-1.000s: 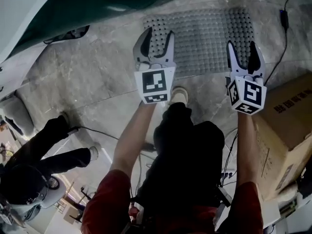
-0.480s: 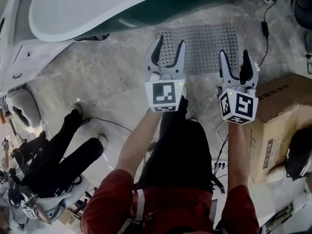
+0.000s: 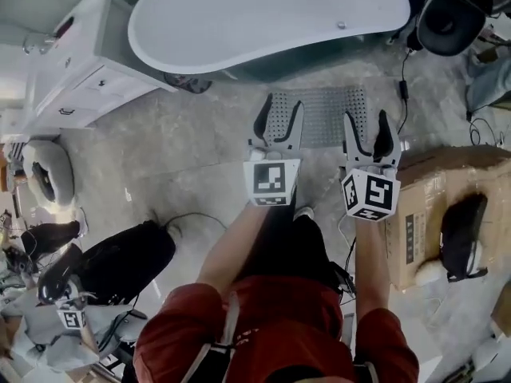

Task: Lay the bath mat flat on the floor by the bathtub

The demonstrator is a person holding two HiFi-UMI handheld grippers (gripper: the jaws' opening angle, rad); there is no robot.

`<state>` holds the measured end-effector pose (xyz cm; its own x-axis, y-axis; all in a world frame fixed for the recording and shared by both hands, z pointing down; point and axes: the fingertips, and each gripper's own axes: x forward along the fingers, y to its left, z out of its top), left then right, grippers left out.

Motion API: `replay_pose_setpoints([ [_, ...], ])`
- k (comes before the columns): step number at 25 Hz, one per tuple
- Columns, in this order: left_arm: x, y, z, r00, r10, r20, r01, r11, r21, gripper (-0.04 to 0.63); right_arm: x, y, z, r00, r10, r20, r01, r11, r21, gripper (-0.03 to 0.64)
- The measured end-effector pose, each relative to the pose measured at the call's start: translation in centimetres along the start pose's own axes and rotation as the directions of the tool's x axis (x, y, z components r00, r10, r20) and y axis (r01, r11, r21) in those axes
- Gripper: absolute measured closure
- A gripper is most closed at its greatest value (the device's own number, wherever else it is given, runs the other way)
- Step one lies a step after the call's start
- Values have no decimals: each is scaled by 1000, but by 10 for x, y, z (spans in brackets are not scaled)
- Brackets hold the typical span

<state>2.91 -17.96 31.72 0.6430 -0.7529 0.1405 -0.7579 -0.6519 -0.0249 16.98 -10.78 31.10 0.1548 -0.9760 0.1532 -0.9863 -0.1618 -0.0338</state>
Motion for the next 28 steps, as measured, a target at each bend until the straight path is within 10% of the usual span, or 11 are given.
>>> replay_pose_setpoints([
  [13,-131,17,168,985,83,152,-93,994,65,376,-89,82,161,985,115,130,-111,993,-33,311],
  [28,-229,103,211,964,154,216,-171,983,62,384,-109,217,217,946,242,213,-239,970,-39,343],
])
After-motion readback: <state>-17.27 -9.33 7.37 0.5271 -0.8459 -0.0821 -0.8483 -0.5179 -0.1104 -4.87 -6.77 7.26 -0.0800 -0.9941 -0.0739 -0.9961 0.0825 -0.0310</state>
